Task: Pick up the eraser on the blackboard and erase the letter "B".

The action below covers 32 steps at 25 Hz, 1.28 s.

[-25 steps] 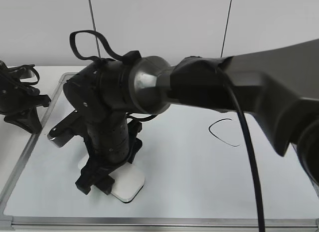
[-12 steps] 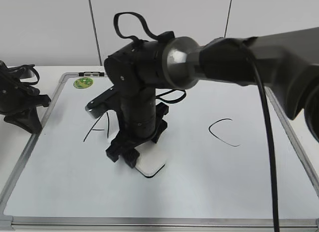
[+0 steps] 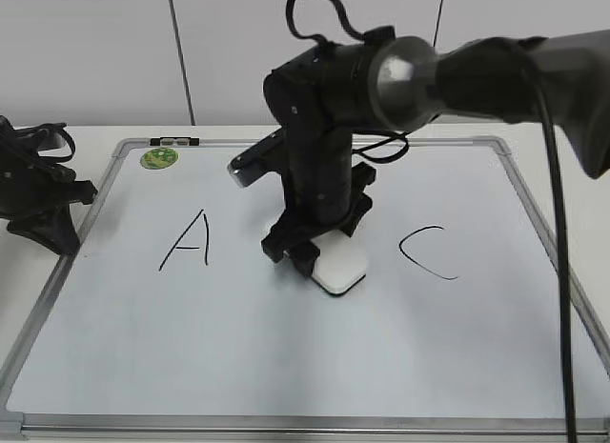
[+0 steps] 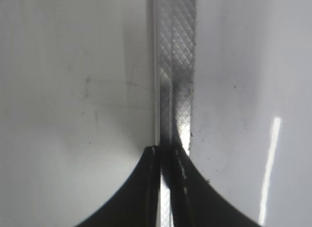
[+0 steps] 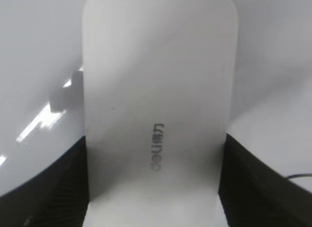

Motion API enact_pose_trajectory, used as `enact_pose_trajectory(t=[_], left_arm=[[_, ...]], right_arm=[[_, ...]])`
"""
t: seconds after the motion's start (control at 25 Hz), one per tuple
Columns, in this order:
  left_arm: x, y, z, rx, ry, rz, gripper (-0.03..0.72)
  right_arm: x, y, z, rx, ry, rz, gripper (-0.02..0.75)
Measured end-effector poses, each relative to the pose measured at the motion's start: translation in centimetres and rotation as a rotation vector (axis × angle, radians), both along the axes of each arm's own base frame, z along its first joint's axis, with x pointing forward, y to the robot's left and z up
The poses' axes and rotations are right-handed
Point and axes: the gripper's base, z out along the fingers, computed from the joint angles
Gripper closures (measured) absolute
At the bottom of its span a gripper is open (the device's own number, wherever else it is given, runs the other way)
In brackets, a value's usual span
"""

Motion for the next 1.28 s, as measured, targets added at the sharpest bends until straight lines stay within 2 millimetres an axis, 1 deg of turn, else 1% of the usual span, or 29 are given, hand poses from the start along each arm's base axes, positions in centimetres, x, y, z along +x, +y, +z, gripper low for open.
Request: enact_pose_trajectory(t=[0.04, 0.12, 0.24, 0.28, 0.36, 0.4, 0.48, 0.64, 0.76, 0.88, 1.04, 1.16, 1.28], left_arm=[[0.0, 0.0, 0.0, 0.000, 0.000, 0.000, 0.678], [0.0, 0.0, 0.0, 0.000, 0.000, 0.000, 0.678], [0.0, 0.0, 0.0, 0.000, 0.000, 0.000, 0.678], [0.0, 0.0, 0.0, 0.000, 0.000, 0.000, 0.678], [0.0, 0.0, 0.0, 0.000, 0.000, 0.000, 0.678], [0.0, 0.0, 0.0, 0.000, 0.000, 0.000, 0.678], [0.0, 0.0, 0.0, 0.000, 0.000, 0.000, 0.678], [0.0, 0.0, 0.0, 0.000, 0.000, 0.000, 0.678], [0.0, 0.0, 0.0, 0.000, 0.000, 0.000, 0.678], [0.0, 0.0, 0.0, 0.002, 0.000, -0.001, 0.678], [0.0, 0.0, 0.0, 0.002, 0.000, -0.001, 0.678], [0.0, 0.0, 0.0, 0.002, 0.000, -0.001, 0.678], [0.0, 0.0, 0.0, 0.002, 0.000, -0.001, 0.678]], right_arm=[[0.2, -0.3, 0.7, 0.004, -0.012, -0.006, 0.196], [0.5, -0.5, 3.2, 0.029, -0.065, -0.011, 0.196], [0.7, -1.7, 8.5, 0.091, -0.166, -0.033, 0.196], [0.7, -2.2, 9.7, 0.104, -0.186, -0.043, 0.196], [0.7, -4.0, 11.9, 0.114, -0.207, -0.080, 0.196], [0.8, -4.9, 12.5, 0.113, -0.208, -0.102, 0.196], [1.4, -7.3, 13.5, 0.114, -0.202, -0.165, 0.196], [2.9, -12.1, 13.9, 0.127, -0.184, -0.296, 0.196], [3.3, -15.3, 13.7, 0.136, -0.160, -0.379, 0.196], [2.9, -18.0, 13.1, 0.129, -0.135, -0.442, 0.196], [1.8, -20.9, 12.0, 0.153, -0.110, -0.520, 0.196], [0.9, -23.1, 10.6, 0.189, -0.079, -0.594, 0.196], [0.3, -25.0, 8.6, 0.219, -0.035, -0.669, 0.196]])
